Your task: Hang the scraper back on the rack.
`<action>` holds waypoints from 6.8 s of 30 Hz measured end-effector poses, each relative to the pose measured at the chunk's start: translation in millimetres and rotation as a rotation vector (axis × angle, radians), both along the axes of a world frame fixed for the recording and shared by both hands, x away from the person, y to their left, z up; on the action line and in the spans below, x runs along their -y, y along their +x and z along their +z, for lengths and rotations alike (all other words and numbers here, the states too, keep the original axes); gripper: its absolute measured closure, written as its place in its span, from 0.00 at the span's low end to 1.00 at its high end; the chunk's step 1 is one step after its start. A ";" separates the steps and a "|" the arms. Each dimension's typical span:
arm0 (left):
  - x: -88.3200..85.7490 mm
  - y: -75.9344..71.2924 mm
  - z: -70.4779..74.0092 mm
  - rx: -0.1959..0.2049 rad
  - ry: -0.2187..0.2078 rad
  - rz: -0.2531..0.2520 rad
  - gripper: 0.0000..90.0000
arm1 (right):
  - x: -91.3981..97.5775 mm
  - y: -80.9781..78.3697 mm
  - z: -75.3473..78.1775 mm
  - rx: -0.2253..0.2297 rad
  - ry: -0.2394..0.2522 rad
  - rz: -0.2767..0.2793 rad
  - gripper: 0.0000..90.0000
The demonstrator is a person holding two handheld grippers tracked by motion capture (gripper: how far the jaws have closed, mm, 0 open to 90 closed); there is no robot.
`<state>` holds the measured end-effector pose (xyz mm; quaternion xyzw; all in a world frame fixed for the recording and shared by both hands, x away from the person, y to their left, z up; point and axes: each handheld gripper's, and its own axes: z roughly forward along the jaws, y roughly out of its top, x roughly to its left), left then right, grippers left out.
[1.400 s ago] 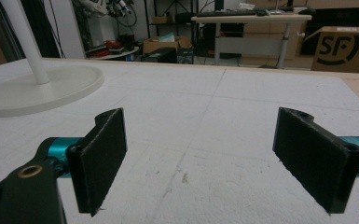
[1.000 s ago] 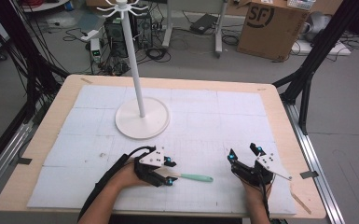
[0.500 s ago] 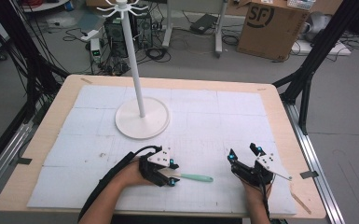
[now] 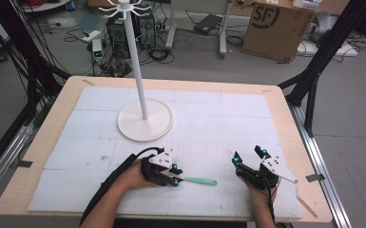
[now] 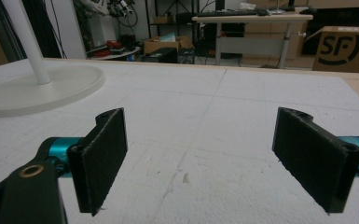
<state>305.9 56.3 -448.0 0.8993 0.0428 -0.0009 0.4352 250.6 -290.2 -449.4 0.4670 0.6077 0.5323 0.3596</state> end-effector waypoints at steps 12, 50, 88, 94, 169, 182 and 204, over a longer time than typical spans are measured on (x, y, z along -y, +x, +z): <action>0.2 0.0 -0.2 0.009 0.003 -0.007 0.78 | -0.1 0.0 0.0 0.000 -0.001 0.000 0.19; -1.0 -1.9 -1.3 0.002 -0.011 0.001 0.91 | 0.2 0.3 0.0 -0.003 0.001 0.001 0.20; -12.2 -3.3 -0.2 0.016 -0.103 0.116 0.91 | -0.2 0.2 0.0 0.001 -0.002 -0.001 0.20; -14.1 -5.2 0.4 0.041 -0.119 0.155 0.91 | -0.1 0.2 -0.1 -0.001 -0.001 0.002 0.20; -102.0 -44.5 15.0 0.451 -0.532 0.977 0.90 | -0.4 0.1 0.0 0.004 -0.009 0.012 0.21; -110.8 -45.1 16.3 0.476 -0.542 1.066 0.90 | -0.2 0.2 0.0 0.006 -0.010 0.012 0.21; -121.7 -53.4 28.4 0.591 -0.709 1.069 0.90 | -0.8 -0.1 0.1 0.002 -0.011 0.012 0.21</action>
